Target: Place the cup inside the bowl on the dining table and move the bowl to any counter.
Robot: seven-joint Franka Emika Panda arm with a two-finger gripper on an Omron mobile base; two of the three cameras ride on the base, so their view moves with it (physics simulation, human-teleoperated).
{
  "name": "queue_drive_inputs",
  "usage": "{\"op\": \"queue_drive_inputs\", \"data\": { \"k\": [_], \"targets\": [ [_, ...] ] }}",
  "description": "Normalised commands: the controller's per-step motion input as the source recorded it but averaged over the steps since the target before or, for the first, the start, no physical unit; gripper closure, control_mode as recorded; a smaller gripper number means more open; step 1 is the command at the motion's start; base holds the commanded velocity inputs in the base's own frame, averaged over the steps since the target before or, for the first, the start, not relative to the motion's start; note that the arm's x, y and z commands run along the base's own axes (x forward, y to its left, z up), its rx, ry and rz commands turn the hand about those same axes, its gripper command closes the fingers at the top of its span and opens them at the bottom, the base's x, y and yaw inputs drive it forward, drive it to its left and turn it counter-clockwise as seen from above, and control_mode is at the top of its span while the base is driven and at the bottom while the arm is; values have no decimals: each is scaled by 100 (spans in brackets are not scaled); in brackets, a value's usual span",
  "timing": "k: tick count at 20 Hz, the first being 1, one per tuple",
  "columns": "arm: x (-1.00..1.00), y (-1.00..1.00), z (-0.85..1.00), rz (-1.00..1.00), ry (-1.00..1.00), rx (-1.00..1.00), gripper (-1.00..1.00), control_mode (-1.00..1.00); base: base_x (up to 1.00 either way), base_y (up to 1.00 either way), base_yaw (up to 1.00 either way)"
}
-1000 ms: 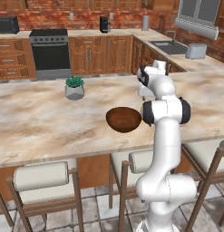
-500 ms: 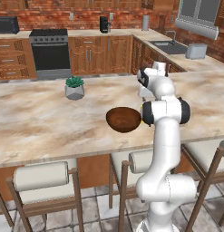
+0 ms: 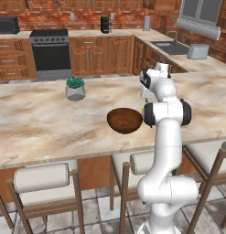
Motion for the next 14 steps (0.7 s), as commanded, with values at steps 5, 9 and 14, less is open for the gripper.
{"op": "queue_drive_inputs", "data": {
  "k": [5, 9, 14],
  "targets": [
    [5, -2, -17, 0, 0, 0, -100, -100, 0, 0, 0],
    [2, 0, -21, 0, 0, 0, -100, -100, 0, 0, 0],
    [2, 0, -18, 0, 0, 0, -100, -100, 0, 0, 0]
  ]
}}
